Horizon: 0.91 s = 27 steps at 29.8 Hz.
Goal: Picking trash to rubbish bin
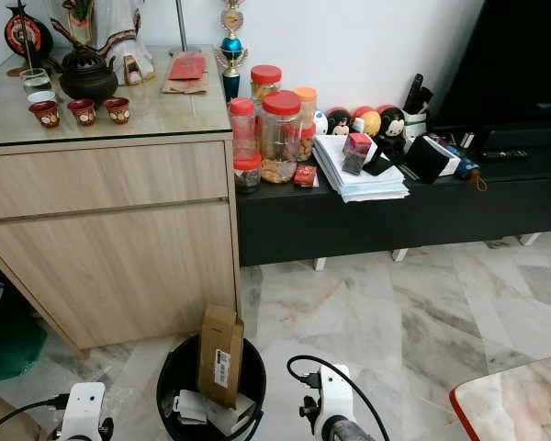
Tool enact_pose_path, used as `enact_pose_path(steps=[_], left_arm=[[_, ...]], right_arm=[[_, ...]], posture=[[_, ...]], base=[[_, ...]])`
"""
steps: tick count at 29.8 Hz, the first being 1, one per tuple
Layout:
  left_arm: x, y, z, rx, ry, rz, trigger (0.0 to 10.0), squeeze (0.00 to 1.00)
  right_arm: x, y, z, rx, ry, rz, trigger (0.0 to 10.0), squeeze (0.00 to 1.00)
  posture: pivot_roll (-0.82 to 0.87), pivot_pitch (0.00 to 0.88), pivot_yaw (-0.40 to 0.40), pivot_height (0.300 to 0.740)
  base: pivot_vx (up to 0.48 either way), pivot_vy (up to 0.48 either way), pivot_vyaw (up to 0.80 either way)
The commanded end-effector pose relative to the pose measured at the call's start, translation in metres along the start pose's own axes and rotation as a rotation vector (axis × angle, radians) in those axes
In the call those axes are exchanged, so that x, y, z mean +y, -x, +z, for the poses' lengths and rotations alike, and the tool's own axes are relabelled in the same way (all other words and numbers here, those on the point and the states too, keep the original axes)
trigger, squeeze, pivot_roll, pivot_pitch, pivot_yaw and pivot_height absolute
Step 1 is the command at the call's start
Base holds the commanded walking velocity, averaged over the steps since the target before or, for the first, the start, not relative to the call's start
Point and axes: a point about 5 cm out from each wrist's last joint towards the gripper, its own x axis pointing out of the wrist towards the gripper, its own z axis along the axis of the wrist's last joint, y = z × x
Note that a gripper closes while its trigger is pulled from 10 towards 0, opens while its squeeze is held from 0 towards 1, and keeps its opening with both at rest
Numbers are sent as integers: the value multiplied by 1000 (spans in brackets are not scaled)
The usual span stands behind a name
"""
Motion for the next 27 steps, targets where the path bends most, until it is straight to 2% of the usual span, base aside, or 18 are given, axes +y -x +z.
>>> enact_pose_path(steps=[1, 20, 27], left_arm=[[0, 1, -4, 21, -5, 6, 10000, 0], [1, 1, -3, 11, -3, 13, 10000, 0], [0, 1, -5, 25, -25, 10, 10000, 0]], right_arm=[[-2, 0, 1, -7, -6, -10, 10000, 0], [-1, 0, 1, -9, -4, -5, 10000, 0], [-1, 0, 2, -10, -4, -5, 10000, 0]], posture=[[35, 0, -75, 740], [35, 0, -76, 740], [35, 0, -76, 740]], base=[[0, 0, 0], [0, 0, 0], [0, 0, 0]])
